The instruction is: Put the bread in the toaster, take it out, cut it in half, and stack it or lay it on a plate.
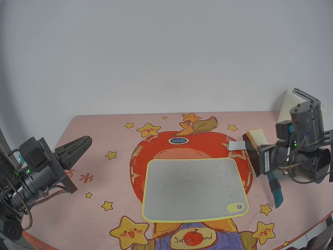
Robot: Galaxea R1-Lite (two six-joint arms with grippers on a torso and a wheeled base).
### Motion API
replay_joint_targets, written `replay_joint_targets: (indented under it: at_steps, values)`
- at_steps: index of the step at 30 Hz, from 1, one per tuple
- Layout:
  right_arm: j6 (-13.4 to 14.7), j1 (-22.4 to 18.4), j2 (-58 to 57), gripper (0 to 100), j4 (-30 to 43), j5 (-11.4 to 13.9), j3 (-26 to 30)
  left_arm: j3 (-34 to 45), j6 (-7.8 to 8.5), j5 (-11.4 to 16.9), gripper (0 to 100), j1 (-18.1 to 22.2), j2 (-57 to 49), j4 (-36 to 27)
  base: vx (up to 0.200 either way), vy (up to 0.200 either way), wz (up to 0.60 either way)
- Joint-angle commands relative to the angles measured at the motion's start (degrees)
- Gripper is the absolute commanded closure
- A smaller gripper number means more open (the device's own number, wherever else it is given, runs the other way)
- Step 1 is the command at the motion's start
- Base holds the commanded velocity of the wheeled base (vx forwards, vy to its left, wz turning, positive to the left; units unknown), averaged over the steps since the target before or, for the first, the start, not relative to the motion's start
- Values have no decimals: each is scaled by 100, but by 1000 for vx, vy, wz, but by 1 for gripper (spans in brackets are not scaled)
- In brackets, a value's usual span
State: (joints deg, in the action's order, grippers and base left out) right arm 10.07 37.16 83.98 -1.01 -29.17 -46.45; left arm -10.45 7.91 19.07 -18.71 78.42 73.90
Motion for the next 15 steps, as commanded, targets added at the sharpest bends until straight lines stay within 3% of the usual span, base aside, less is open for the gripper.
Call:
replay_joint_targets:
  at_steps: [1, 13, 15]
  values:
    - [-5, -446, -295, 100, 66, -1, 66, -1, 0, 1, 100, -1, -11, 2, 0, 0, 0]
    - [-49, -1562, -681, 100, 233, 113, 452, -1, 0, 18, 100, -1, -11, 2, 0, 0, 0]
    - [-75, -1835, -673, 100, 224, 254, 549, -1, 0, 18, 100, -1, -2, 10, 0, 0, 0]
